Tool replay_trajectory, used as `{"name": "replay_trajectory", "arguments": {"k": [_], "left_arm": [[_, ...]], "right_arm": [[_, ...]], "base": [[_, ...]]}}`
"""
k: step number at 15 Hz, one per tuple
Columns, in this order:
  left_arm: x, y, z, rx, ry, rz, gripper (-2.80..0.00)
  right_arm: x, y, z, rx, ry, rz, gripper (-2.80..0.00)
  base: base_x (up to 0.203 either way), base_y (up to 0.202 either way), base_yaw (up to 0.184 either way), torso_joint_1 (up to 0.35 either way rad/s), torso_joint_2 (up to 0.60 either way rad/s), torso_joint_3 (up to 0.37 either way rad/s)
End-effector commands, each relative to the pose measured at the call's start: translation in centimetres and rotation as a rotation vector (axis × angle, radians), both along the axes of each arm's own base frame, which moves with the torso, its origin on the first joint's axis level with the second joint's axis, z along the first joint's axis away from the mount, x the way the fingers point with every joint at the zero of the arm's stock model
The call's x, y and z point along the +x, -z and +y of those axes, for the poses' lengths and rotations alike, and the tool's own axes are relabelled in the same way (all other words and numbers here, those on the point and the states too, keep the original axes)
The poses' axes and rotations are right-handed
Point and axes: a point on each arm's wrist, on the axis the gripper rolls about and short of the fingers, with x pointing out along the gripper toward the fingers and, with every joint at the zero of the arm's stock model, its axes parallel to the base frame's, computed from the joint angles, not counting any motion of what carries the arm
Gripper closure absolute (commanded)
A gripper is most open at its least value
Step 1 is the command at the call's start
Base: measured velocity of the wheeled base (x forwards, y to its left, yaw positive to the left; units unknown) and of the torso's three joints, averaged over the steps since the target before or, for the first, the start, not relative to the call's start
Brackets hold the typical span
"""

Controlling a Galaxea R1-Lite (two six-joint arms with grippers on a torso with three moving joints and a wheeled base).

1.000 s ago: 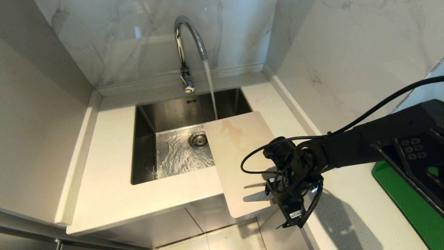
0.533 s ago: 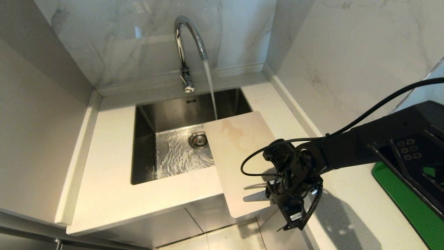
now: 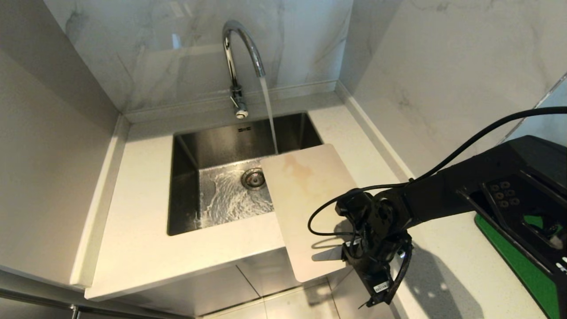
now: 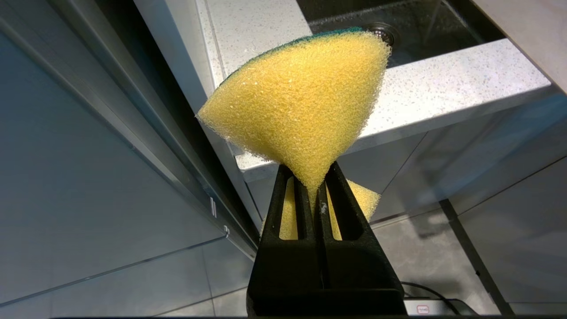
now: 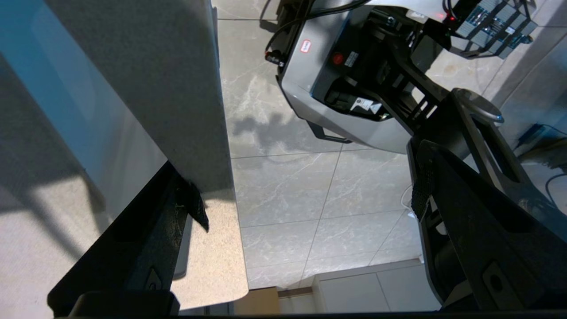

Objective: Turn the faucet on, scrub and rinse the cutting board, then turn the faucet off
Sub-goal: Pick up the cutting board

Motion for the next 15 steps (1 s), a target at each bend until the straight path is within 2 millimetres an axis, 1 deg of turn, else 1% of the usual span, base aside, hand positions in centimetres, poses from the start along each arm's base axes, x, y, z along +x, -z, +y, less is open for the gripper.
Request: {"name": "replay_trajectory", "arguments": {"k": [1, 8, 14, 15], "left_arm": [[0.0, 0.0, 0.0, 0.000, 0.000, 0.003, 0.00], [0.0, 0.0, 0.0, 0.000, 0.000, 0.003, 0.00], [0.0, 0.0, 0.0, 0.000, 0.000, 0.003, 0.00], [0.0, 0.0, 0.0, 0.000, 0.000, 0.003, 0.00]], "right_arm": [[0.1, 0.9, 0.1, -0.010, 0.006, 0.027, -2.80], [0.8, 2.4, 0.4, -0.022, 0.001, 0.052, -2.80], [1.6, 2.2, 0.6, -0.029, -0.008, 0.021, -2.80], [1.6, 2.3, 0.6, -0.059, -0.002, 0.010, -0.72]], "base": [[0.000, 0.000, 0.000, 0.000, 0.00, 0.000], [0.000, 0.000, 0.000, 0.000, 0.00, 0.000], [0.000, 0.000, 0.000, 0.000, 0.00, 0.000], [0.000, 0.000, 0.000, 0.000, 0.00, 0.000]]}}
